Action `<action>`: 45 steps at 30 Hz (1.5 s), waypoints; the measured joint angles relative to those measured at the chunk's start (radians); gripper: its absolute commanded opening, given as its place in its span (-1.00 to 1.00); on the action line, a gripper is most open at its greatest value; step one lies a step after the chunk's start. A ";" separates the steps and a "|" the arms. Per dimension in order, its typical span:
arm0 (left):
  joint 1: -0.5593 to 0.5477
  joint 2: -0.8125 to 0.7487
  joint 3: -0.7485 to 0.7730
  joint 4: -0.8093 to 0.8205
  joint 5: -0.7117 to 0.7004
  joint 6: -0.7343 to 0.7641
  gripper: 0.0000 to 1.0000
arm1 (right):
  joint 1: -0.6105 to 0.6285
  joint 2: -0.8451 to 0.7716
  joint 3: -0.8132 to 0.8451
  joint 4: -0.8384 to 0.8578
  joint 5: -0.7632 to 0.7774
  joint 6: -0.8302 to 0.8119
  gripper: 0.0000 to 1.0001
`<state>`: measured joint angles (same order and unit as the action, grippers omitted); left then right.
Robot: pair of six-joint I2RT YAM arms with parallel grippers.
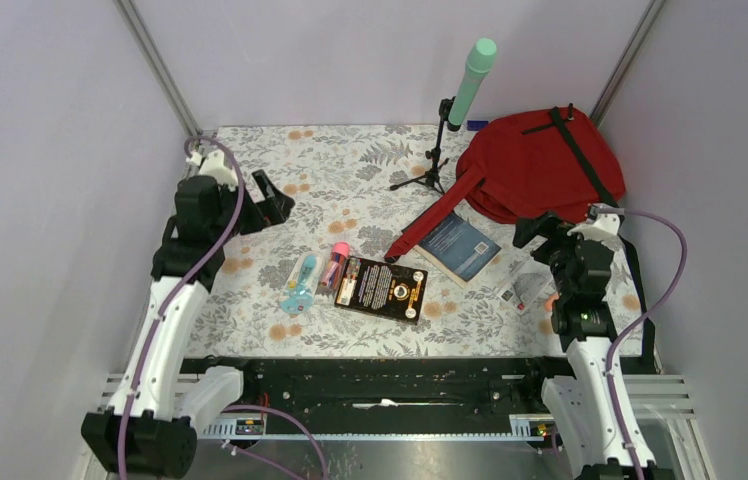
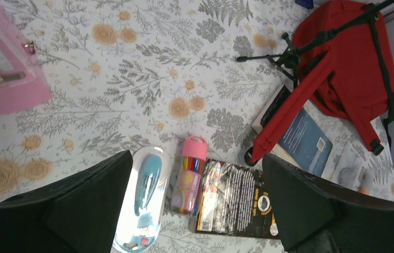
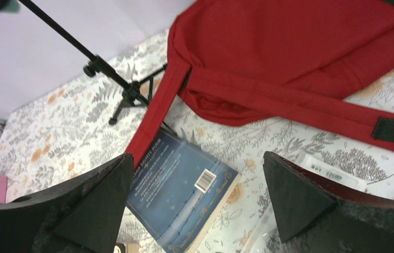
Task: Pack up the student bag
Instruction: Unzip the student bag at the center of the board.
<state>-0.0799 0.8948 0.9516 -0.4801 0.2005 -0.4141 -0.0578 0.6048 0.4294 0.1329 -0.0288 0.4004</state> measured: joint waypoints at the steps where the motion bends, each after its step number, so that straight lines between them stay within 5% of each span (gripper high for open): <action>1: -0.002 0.037 0.029 0.002 0.003 -0.005 0.98 | 0.000 0.019 0.006 -0.012 -0.005 0.000 1.00; 10: -0.007 0.068 0.095 0.000 -0.033 0.006 0.97 | 0.029 0.238 0.141 -0.174 0.000 -0.042 0.97; 21: -0.007 0.093 0.080 -0.075 -0.107 0.050 0.97 | 0.337 0.700 0.414 -0.229 0.195 -0.089 0.87; 35: 0.036 0.101 0.080 -0.095 -0.089 0.048 0.97 | 0.403 1.052 0.461 0.066 0.240 0.293 0.77; 45: 0.048 0.118 0.080 -0.095 -0.024 0.047 0.97 | 0.406 1.228 0.666 0.052 0.301 0.412 0.77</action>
<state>-0.0319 1.0126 1.0317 -0.5751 0.1764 -0.3672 0.3477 1.8324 1.0958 0.1852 0.2726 0.8127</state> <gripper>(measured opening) 0.985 0.885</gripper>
